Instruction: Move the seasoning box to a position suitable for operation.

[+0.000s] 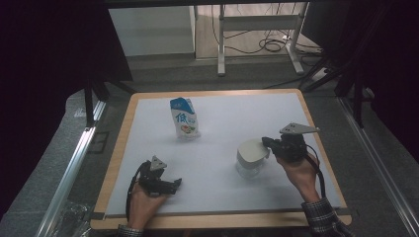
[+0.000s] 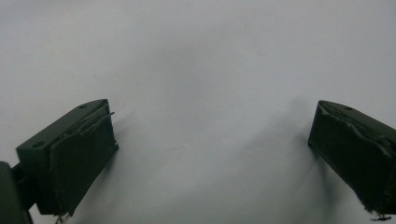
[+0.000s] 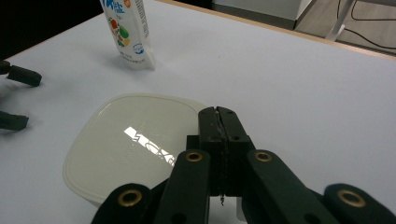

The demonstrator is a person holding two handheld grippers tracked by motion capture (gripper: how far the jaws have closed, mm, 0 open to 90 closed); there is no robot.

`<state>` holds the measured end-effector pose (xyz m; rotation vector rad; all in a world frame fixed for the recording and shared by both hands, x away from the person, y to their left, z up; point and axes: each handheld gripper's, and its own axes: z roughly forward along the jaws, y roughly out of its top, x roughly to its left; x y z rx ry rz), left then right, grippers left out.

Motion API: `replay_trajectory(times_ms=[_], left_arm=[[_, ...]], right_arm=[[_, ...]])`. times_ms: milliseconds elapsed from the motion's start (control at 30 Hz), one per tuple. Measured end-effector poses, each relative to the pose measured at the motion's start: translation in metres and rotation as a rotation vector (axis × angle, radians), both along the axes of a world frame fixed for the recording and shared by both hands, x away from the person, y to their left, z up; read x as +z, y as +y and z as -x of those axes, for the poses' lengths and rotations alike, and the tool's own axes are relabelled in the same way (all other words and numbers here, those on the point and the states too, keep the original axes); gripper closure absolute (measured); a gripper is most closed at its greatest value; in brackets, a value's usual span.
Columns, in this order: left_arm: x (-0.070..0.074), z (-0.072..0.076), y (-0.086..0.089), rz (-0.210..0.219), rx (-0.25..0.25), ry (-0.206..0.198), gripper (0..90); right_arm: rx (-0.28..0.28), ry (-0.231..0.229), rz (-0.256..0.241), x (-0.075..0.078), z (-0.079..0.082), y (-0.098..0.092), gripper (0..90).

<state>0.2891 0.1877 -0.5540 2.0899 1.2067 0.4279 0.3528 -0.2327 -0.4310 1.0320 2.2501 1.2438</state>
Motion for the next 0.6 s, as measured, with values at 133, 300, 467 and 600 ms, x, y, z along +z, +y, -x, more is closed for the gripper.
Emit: replay_trajectory(times_ms=[133,300,467,600], left_arm=[[0.0000,0.0000,0.0000,0.000,0.000,0.000,0.2],[0.0000,0.0000,0.0000,0.000,0.000,0.000,0.2],[0.0000,0.0000,0.0000,0.000,0.000,0.000,0.2],[0.0000,0.0000,0.0000,-0.001,0.000,0.000,0.2]], right_arm=[[0.001,-0.001,0.001,-0.0001,0.0001,-0.0001,89.7],[0.000,-0.006,0.005,-0.0002,0.0005,0.0002,89.7],[-0.006,-0.012,0.012,-0.0003,0.0002,-0.0001,89.8],[-0.007,-0.011,0.011,-0.0007,-0.0005,-0.0016,89.8]])
